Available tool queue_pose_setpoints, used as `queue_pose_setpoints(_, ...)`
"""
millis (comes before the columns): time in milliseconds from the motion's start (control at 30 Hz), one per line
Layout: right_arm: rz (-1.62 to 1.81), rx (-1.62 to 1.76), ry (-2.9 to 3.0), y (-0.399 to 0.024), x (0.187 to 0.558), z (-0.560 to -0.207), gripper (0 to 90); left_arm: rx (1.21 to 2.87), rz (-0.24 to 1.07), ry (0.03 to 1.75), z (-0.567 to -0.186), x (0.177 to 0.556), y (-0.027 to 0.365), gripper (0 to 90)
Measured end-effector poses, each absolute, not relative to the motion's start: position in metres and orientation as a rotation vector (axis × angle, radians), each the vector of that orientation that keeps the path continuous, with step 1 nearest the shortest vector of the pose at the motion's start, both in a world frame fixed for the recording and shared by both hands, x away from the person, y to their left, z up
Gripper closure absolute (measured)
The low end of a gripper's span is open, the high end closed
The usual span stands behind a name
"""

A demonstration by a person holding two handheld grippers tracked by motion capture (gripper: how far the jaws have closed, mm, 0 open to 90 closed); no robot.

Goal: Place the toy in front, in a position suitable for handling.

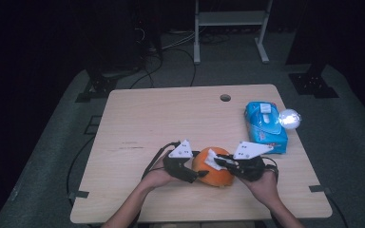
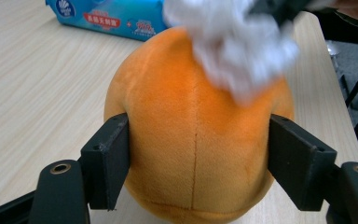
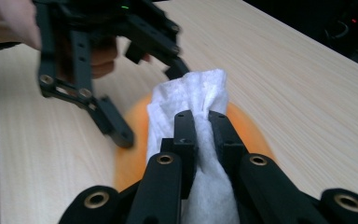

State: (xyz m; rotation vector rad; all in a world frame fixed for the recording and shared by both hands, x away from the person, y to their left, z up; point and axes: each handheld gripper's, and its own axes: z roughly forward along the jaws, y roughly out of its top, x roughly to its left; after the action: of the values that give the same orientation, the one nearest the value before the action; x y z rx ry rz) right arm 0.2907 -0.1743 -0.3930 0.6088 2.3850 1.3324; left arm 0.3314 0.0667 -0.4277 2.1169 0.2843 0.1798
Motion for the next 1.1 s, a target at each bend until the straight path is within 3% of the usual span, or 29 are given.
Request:
queue_pose_setpoints(200, 1.34, 0.545, 2.419, -0.146, 0.298, -0.391, 82.0, 2.144, 0.228, 0.24, -0.428, 0.326, 0.065, 27.3)
queue_pose_setpoints(467, 1.345, 0.732, 2.381, -0.185, 0.319, -0.399, 81.9, 2.147, 0.176, 0.257, -0.438, 0.334, 0.076, 26.6)
queue_pose_setpoints(633, 1.353, 0.79, 2.388, -0.199, 0.313, -0.411, 81.8, 2.091, 0.1, 0.263, -0.436, 0.337, 0.077, 14.8)
queue_pose_setpoints(733, 1.353, 0.753, 2.388, -0.189, 0.31, -0.408, 81.6, 2.046, 0.087, 0.283, -0.434, 0.338, 0.077, 13.4)
queue_pose_setpoints(1033, 1.383, 0.655, 2.41, -0.162, 0.31, -0.404, 81.6, 2.017, 0.093, 0.283, -0.432, 0.339, 0.082, 14.2)
queue_pose_setpoints(1100, 1.37, 0.637, 2.41, -0.159, 0.309, -0.405, 81.5, 2.05, 0.123, 0.266, -0.434, 0.337, 0.08, 19.6)
